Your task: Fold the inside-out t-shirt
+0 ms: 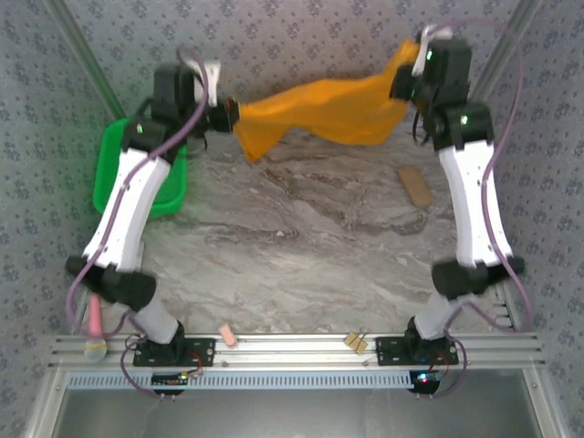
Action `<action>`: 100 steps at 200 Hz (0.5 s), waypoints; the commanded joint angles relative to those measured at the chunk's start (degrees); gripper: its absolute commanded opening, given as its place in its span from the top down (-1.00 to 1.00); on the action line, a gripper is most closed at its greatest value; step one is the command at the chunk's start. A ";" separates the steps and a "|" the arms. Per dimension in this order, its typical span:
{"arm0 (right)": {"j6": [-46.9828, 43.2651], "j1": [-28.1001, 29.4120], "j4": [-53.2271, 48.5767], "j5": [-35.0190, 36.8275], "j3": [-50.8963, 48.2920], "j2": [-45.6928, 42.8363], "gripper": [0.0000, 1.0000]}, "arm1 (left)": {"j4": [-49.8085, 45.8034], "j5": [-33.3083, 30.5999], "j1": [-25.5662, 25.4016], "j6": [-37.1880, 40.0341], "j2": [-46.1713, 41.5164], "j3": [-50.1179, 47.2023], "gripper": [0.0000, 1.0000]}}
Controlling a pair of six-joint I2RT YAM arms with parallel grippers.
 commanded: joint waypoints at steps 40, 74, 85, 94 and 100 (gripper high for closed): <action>16.92 9.66 8.17 0.67 -76.02 -44.57 0.14 | 14.72 3.19 -2.43 -7.02 -25.47 -62.04 0.35; 29.16 13.93 -6.06 -1.33 -86.08 -53.64 -0.18 | 11.64 -2.17 -2.52 -15.83 -37.25 -74.68 -0.39; 30.17 12.73 -7.11 -1.98 -85.23 -53.24 -0.32 | 12.23 -2.31 -2.48 -18.14 -39.19 -74.68 -0.41; 30.57 10.93 -7.19 -2.06 -83.52 -51.63 -0.35 | 12.63 -2.70 -2.49 -19.10 -39.29 -73.69 -0.39; 31.06 9.29 -7.20 -2.06 -82.05 -49.90 -0.35 | 12.80 -2.68 -2.53 -19.19 -38.65 -72.66 -0.38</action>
